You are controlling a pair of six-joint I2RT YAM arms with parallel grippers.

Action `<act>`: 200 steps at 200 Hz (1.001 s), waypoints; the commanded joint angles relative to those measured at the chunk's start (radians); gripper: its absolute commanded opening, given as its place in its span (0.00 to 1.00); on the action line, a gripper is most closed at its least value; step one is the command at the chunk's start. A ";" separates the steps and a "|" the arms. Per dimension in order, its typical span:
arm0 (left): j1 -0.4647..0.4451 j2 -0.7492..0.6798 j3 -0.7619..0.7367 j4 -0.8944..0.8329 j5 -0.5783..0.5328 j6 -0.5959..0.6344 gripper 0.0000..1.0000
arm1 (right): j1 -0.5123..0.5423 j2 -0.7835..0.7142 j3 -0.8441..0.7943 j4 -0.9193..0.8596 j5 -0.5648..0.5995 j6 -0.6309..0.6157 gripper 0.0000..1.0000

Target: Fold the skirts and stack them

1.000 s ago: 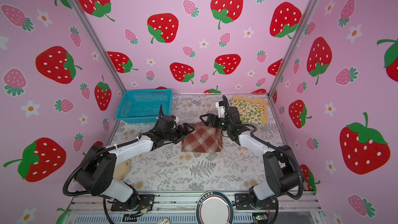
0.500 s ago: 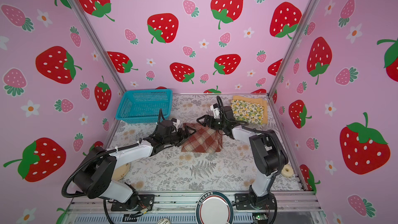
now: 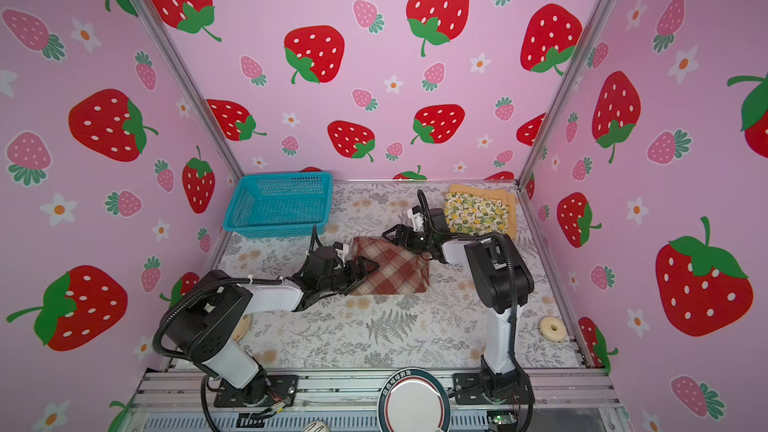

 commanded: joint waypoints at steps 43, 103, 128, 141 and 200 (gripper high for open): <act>0.000 -0.048 0.038 -0.199 -0.009 0.044 0.99 | -0.028 -0.058 0.048 -0.012 0.041 -0.035 1.00; 0.069 0.007 0.383 -0.415 0.097 0.159 1.00 | -0.025 -0.389 -0.085 -0.118 0.019 -0.075 1.00; 0.093 0.120 0.479 -0.399 0.143 0.154 1.00 | -0.024 -0.491 -0.200 -0.109 0.037 -0.081 1.00; 0.103 0.185 0.514 -0.372 0.159 0.143 0.99 | -0.024 -0.519 -0.248 -0.094 0.023 -0.075 1.00; 0.132 0.399 0.604 -0.320 0.198 0.113 0.97 | 0.008 -0.533 -0.503 0.096 -0.011 -0.021 1.00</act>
